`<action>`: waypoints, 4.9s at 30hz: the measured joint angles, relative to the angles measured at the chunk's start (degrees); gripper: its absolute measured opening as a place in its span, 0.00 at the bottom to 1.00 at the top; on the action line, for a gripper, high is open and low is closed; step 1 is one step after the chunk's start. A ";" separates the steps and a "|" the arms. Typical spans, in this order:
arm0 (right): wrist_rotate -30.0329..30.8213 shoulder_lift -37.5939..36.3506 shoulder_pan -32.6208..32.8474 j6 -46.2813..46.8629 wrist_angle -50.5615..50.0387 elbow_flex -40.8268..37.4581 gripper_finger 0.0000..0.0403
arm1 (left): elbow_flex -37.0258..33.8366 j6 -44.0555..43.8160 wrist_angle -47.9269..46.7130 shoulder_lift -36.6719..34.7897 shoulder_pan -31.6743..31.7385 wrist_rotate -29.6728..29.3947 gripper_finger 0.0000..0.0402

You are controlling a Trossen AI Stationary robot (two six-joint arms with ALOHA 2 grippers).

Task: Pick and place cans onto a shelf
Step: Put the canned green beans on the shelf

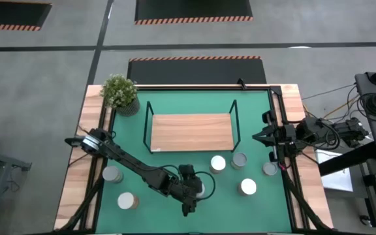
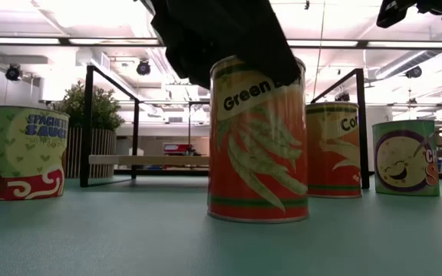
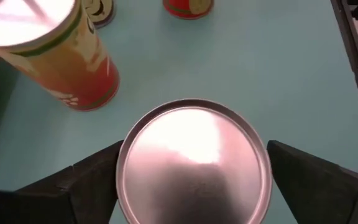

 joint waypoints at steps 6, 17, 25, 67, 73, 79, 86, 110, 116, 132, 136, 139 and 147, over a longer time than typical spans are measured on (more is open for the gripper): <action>0.00 0.00 0.00 0.00 0.00 0.00 0.02 | 0.00 0.07 -0.05 -0.04 0.00 0.26 0.74; 0.00 0.00 0.00 0.00 0.02 0.00 0.02 | 3.83 7.94 -9.28 -3.74 0.22 0.71 0.79; 0.00 0.00 0.02 0.00 0.05 0.00 0.02 | 16.41 18.23 -28.74 -4.42 3.20 -4.18 0.76; 0.00 0.00 0.00 0.44 -1.36 0.00 0.02 | -20.27 12.57 -9.09 -28.96 30.54 -6.26 0.77; 0.00 0.00 0.00 0.44 -1.38 0.00 0.02 | -21.80 12.22 -6.92 -28.84 30.61 -6.32 0.77; 0.00 0.00 0.00 0.52 -1.40 0.00 0.02 | -22.45 12.22 -6.39 -28.41 30.67 -7.55 0.77; 0.00 0.00 0.01 0.50 -1.39 0.00 0.02 | -22.45 13.27 -6.54 -28.39 30.67 -7.72 0.77; 0.00 0.00 0.00 0.50 -1.33 0.00 0.02 | -22.45 13.93 -6.72 -28.37 30.67 -8.97 0.86; 0.00 -0.02 0.00 0.50 -1.31 0.00 0.02 | -22.19 14.82 -7.64 -28.37 30.27 -8.92 0.86; 0.00 -0.04 0.00 0.29 -1.31 0.00 0.02 | -7.61 18.41 -19.25 -28.22 26.63 -8.73 0.72; 0.00 -0.04 0.01 0.32 -1.31 0.00 0.02 | -8.89 16.75 -19.88 -28.22 27.73 -8.73 0.52; 0.00 -0.04 0.00 0.37 -1.31 0.00 0.02 | -10.96 14.26 -19.99 -28.17 28.68 -8.57 0.31; -0.02 -0.06 0.02 0.11 -1.31 0.00 0.02 | -14.75 12.76 -19.47 -28.13 29.07 -6.75 0.04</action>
